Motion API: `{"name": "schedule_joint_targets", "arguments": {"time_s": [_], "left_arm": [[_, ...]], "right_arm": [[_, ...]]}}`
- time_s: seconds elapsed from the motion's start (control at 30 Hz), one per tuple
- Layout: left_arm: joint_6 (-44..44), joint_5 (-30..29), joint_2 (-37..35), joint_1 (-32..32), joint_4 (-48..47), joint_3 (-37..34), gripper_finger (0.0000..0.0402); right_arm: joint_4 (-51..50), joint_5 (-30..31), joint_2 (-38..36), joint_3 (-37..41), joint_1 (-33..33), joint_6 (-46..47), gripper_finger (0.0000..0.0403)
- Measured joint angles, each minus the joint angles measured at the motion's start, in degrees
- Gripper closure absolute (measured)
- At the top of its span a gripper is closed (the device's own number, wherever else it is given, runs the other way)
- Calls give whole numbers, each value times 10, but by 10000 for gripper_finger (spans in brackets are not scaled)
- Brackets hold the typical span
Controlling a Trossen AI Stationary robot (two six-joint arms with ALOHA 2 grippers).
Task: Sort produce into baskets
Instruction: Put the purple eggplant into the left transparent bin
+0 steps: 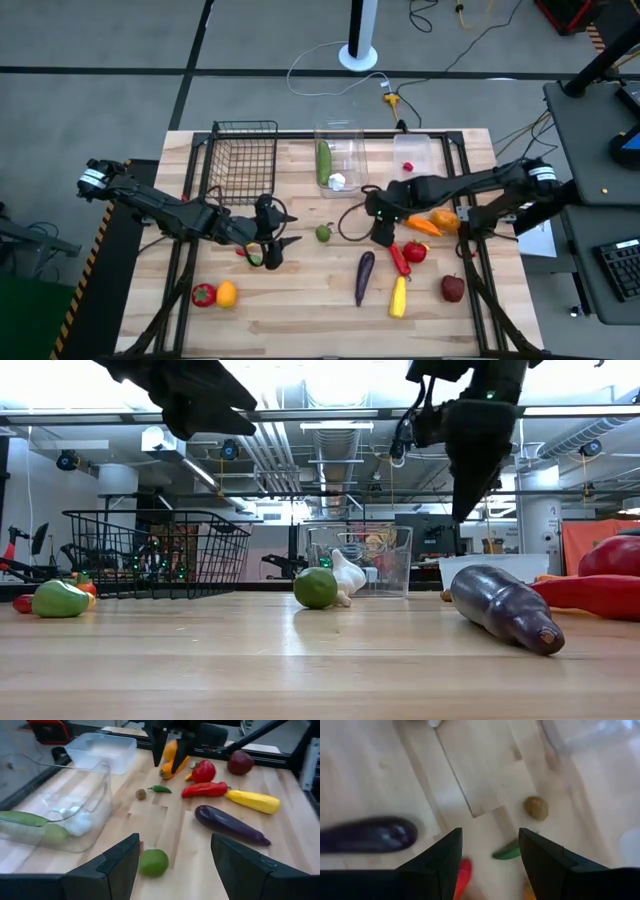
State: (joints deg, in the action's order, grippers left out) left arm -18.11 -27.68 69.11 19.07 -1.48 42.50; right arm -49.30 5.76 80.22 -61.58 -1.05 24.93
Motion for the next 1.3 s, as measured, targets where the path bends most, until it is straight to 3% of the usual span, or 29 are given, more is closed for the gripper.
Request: {"name": "schedule_joint_targets", "arguments": {"time_s": [0.13,0.2,0.43,0.63,1.0,1.3], "left_arm": [[-4,2,4,0,0,0,174],[-4,2,6,0,0,0,174],[7,9,7,0,2,0,174],[11,3,8,0,6,0,174],[26,-3,7,-1,15,0,174],[36,-3,8,-1,15,0,174]], "right_arm": [[1,-19,12,0,-22,137,216],[4,-48,13,0,-41,137,219],[8,-20,16,0,-141,-67,227],[40,29,45,-6,-194,-161,210],[12,33,184,-101,-208,-304,128],[-40,32,266,-170,-207,-380,133]]}}
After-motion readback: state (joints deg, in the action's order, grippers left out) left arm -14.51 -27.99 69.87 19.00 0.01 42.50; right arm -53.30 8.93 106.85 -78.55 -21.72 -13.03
